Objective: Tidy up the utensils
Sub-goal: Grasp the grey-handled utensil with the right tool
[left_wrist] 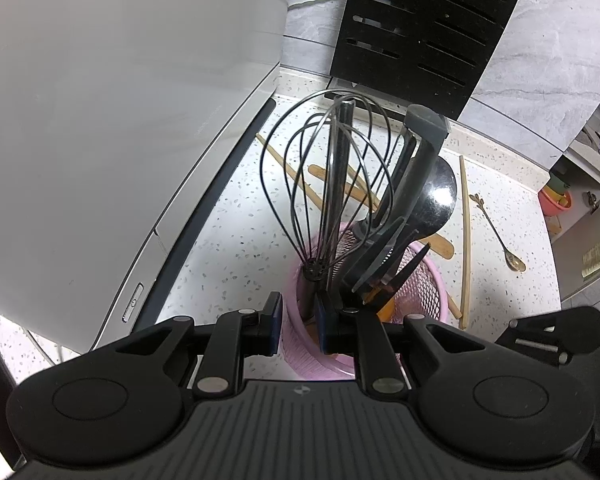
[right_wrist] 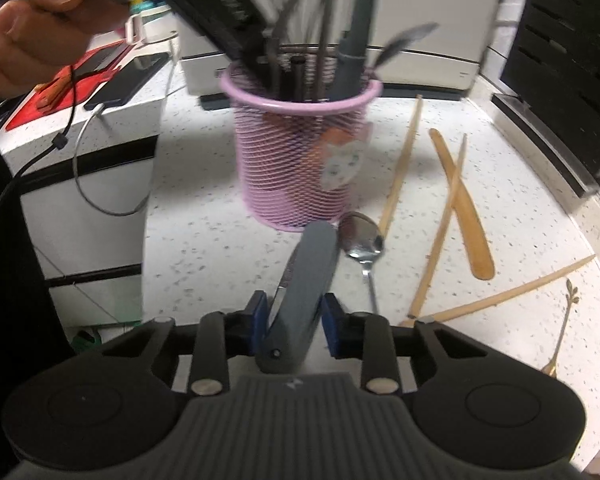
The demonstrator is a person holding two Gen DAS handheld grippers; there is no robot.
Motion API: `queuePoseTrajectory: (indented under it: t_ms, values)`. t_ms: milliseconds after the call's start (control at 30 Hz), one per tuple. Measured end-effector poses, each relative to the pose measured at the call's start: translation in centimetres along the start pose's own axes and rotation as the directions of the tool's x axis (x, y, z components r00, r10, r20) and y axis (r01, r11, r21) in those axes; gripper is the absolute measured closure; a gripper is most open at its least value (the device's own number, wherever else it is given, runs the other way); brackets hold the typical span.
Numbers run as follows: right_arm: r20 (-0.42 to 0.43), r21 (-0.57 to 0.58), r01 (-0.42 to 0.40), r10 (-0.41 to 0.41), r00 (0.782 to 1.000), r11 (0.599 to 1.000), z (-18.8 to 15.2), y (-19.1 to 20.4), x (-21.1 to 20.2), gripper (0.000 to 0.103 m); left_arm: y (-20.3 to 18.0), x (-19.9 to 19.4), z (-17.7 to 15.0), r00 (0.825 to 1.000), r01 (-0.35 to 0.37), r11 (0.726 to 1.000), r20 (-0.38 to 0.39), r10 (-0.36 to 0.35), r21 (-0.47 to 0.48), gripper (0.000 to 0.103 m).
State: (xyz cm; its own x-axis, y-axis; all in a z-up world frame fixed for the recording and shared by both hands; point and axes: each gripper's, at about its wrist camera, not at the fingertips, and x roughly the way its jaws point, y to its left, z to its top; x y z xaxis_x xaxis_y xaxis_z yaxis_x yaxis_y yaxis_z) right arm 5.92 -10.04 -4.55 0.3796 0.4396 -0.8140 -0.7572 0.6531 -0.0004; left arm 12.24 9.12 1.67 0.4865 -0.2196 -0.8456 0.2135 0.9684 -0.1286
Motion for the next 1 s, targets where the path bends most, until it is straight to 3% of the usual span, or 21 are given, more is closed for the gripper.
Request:
queuePoseTrajectory:
  t_ms: [467, 1000]
  values:
    - [0.017, 0.064, 0.045, -0.046, 0.999, 0.997, -0.4, -2.9, -0.1, 0.079, -0.3, 0.0, 0.0, 1.000, 0.000, 1.000, 0.000, 0.000, 0.010, 0.083]
    - [-0.010, 0.031, -0.001, 0.002, 1.000, 1.000, -1.8, -2.7, -1.3, 0.075, -0.3, 0.0, 0.0, 1.000, -0.001, 1.000, 0.000, 0.001, 0.010, 0.083]
